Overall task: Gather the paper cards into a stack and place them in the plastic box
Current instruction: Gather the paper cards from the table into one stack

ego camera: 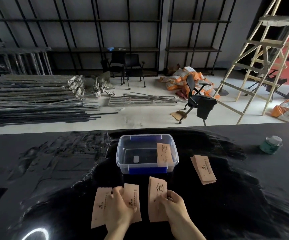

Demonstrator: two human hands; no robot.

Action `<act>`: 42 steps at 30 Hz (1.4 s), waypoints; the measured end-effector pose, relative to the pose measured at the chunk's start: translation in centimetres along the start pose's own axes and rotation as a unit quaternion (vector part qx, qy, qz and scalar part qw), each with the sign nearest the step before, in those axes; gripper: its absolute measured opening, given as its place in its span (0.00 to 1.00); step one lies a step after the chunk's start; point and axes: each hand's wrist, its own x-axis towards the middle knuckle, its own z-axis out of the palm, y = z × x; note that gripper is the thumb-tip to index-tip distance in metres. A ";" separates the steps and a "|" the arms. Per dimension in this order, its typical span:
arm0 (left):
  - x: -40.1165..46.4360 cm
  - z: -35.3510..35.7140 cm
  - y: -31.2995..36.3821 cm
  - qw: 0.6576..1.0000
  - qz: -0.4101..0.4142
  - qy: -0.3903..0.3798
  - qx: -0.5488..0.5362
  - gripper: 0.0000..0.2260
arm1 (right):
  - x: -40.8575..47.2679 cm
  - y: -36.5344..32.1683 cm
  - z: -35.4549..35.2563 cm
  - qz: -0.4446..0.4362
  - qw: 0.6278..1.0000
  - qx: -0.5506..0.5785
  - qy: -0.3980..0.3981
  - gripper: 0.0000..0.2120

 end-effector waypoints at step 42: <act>1.2 -2.6 0.5 1.000 0.015 0.002 0.027 0.13 | 1.1 1.1 0.6 0.010 1.000 0.018 -0.010 0.07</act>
